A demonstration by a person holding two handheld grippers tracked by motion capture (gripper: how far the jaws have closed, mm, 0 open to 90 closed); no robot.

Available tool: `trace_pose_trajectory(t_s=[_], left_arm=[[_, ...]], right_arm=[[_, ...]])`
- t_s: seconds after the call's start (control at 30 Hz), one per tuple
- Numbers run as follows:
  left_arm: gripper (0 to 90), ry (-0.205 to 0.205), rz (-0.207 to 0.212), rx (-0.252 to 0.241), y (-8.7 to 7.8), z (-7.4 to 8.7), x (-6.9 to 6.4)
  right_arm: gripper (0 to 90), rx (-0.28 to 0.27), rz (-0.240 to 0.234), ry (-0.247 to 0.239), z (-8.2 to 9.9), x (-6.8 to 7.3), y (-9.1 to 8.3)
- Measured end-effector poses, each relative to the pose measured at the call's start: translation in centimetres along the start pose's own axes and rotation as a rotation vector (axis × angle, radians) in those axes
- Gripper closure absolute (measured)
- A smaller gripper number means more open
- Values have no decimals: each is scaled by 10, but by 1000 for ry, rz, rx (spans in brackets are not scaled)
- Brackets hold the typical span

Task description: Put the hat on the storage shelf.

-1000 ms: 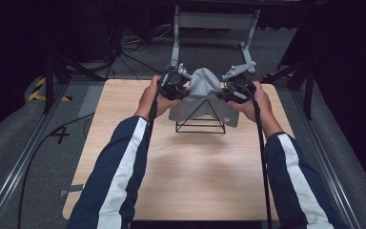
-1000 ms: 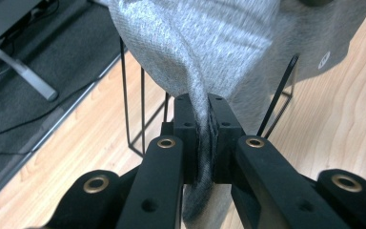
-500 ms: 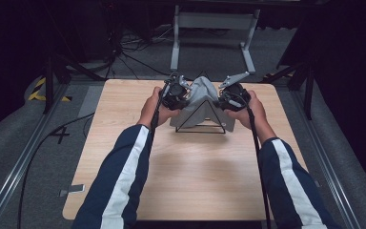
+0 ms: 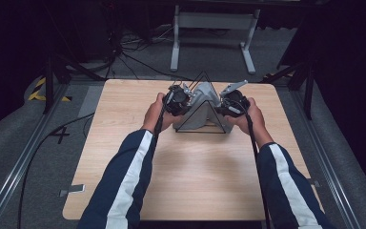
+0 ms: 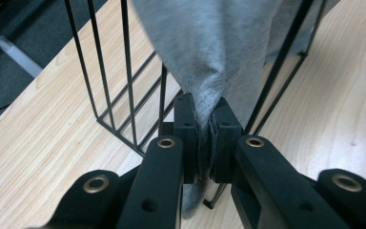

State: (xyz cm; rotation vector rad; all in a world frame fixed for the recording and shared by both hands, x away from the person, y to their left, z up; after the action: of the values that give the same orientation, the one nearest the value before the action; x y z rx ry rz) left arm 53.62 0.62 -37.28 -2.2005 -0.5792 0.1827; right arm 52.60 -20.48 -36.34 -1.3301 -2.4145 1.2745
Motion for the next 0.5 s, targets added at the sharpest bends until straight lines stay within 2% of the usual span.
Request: trace_pose_trajectory(t_s=[0.23, 0.33, 0.5], left_arm=[[848, -25, 14, 19, 11, 10, 4], [849, -56, 18, -3, 15, 15, 7], [850, -69, 25, -2, 19, 22, 8]], right_arm=[[803, 23, -3, 11, 11, -2, 9], [802, 30, -4, 30, 18, -1, 16], [800, 30, 1, 39, 22, -1, 22]])
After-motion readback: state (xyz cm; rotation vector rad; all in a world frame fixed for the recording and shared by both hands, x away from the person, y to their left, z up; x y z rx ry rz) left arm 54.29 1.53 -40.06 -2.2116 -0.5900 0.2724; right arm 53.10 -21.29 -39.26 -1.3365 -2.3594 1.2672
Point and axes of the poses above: each handheld gripper's, and its own axes: y roughly forward along the jaws, z roughly out of its underside, x roughly to its left, the point moved 2 cm from there along y, roughly forward along the jaws, and after that the axes turned 8 degrees about z, right-handed, at the moved point
